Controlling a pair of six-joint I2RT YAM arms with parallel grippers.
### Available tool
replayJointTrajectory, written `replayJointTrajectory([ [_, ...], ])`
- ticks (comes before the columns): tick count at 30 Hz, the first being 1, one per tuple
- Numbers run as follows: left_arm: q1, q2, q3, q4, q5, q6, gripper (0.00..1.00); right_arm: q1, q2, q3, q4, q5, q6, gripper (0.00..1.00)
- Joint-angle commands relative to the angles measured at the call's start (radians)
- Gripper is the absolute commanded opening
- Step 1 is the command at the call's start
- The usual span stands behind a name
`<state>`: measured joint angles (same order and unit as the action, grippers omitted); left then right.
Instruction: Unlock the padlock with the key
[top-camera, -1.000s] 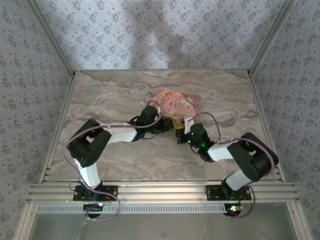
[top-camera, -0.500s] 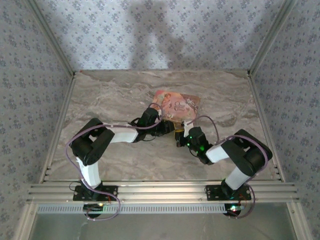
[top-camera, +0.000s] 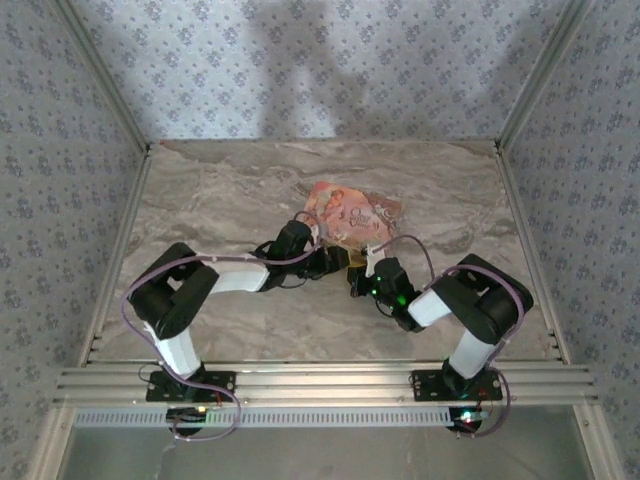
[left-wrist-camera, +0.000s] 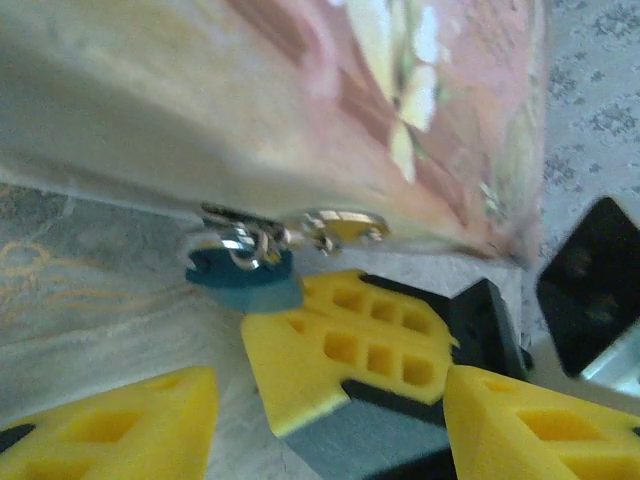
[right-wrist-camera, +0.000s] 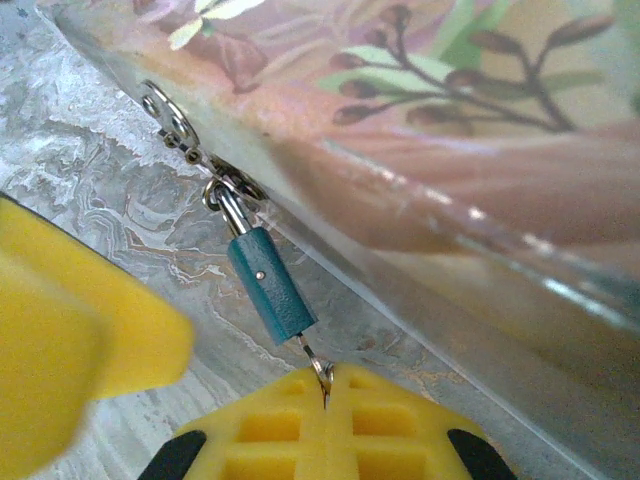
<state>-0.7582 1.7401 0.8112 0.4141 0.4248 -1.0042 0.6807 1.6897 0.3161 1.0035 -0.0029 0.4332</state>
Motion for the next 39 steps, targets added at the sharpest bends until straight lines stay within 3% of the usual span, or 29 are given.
replayJointTrajectory([
  [1,0.033,-0.07,-0.044,0.003,0.025,-0.001,0.65,0.017,0.007,0.025,0.043,0.023,0.037,0.0],
  [8,0.072,-0.108,-0.158,0.185,0.031,-0.111,0.63,0.029,-0.026,0.048,0.002,-0.006,0.144,0.0],
  [17,0.078,-0.009,-0.212,0.441,0.026,-0.234,0.56,0.039,-0.072,0.081,-0.098,-0.039,0.273,0.0],
  [39,0.074,0.171,-0.215,0.663,-0.027,-0.365,0.39,0.062,-0.061,0.108,-0.117,-0.06,0.32,0.0],
])
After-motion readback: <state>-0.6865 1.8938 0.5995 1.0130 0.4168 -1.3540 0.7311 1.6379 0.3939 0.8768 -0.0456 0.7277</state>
